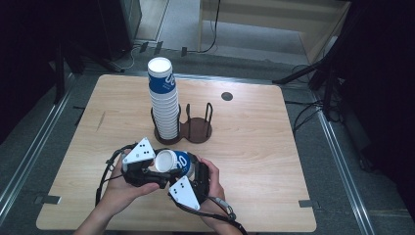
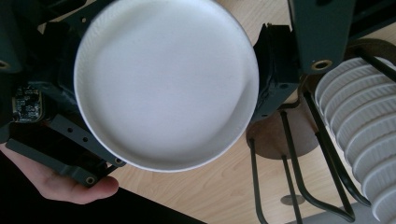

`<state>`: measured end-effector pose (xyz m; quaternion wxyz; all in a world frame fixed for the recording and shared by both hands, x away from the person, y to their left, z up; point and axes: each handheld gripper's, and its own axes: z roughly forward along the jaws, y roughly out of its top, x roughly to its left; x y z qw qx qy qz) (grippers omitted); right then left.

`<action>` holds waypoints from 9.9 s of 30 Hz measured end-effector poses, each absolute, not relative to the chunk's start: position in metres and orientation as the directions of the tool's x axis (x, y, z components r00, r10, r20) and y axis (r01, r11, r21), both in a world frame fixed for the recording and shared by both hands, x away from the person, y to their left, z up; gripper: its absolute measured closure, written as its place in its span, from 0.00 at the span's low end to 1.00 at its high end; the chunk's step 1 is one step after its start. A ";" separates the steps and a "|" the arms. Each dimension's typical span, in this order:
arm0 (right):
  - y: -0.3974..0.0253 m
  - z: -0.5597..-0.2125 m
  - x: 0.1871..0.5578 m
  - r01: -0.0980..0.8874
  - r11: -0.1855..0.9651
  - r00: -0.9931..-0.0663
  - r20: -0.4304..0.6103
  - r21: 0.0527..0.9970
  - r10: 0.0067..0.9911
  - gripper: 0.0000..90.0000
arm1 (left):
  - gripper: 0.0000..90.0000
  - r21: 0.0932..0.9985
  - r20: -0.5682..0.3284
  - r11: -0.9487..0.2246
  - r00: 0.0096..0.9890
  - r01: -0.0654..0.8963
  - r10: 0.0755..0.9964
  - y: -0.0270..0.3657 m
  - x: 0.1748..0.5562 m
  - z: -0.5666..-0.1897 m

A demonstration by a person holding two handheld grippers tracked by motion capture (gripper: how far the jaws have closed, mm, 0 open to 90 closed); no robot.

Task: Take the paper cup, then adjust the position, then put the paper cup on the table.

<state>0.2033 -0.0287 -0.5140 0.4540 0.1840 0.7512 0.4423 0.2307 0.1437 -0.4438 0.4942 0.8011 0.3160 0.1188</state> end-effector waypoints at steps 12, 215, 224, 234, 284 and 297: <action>-0.036 -0.508 0.205 -0.090 0.499 -0.529 -0.466 0.862 0.710 0.08 | 0.29 0.908 -0.157 -0.219 0.773 0.358 0.615 0.152 0.232 -0.445; -0.064 -0.458 0.264 0.465 -0.796 -0.118 0.918 0.388 0.379 0.23 | 0.16 0.977 -0.206 0.181 0.714 0.112 0.669 0.175 0.240 -0.473; -0.067 -0.456 0.264 0.397 -0.739 -0.179 0.836 0.544 0.519 0.23 | 0.16 0.976 -0.210 0.184 0.707 0.115 0.676 0.178 0.241 -0.473; -0.070 -0.451 0.262 0.272 -0.614 -0.235 0.670 0.741 0.704 0.23 | 0.16 0.977 -0.211 0.175 0.684 0.123 0.698 0.184 0.244 -0.477; -0.106 -0.462 0.279 0.119 -0.280 -0.227 0.301 0.953 0.926 0.22 | 0.16 0.962 -0.272 0.225 0.474 0.155 0.837 0.266 0.247 -0.505; -0.119 -0.462 0.294 0.087 -0.215 -0.169 0.227 0.973 0.959 0.22 | 0.16 0.960 -0.276 0.237 0.372 0.148 0.886 0.304 0.242 -0.523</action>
